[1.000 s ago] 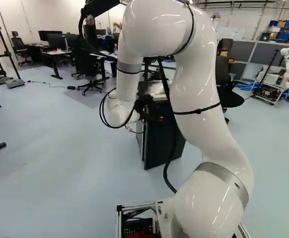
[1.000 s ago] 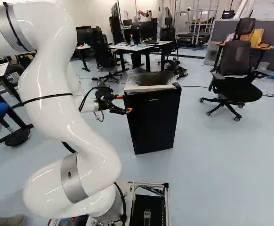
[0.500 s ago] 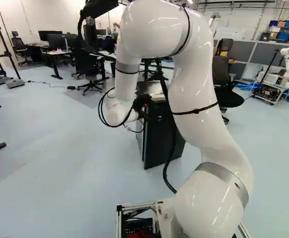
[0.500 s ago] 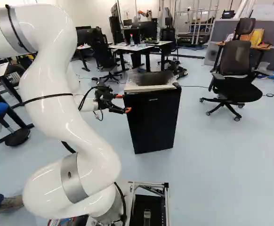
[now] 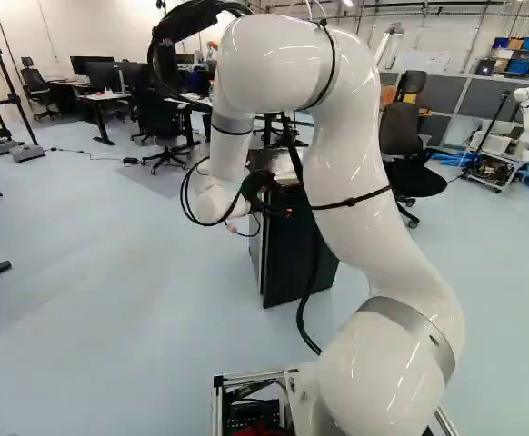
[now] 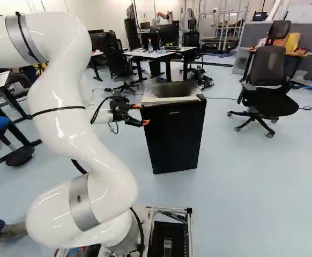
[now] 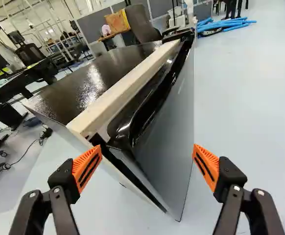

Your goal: Grab a drink from the fridge

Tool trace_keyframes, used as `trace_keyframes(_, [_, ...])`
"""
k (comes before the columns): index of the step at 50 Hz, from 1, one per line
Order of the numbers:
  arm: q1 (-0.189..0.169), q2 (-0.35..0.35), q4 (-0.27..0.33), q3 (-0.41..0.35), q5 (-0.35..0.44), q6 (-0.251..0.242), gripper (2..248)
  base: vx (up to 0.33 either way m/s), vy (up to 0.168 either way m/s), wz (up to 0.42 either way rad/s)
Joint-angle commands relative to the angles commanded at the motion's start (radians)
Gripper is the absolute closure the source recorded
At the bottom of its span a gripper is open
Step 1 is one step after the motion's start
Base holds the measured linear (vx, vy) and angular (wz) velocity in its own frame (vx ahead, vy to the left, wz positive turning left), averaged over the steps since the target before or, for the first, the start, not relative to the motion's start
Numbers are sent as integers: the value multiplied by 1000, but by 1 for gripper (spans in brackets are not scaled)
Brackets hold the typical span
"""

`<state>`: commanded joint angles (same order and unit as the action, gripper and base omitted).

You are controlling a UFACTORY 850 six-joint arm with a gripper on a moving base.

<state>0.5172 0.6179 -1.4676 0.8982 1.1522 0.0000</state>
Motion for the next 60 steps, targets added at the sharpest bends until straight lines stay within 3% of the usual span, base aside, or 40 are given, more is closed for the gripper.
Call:
trace_keyframes(39, [-47,-2,-17,-4,0,0,3,0,0,0])
trace_keyframes(60, [-43,-29,-47,-52,0,0,3,0,0,0])
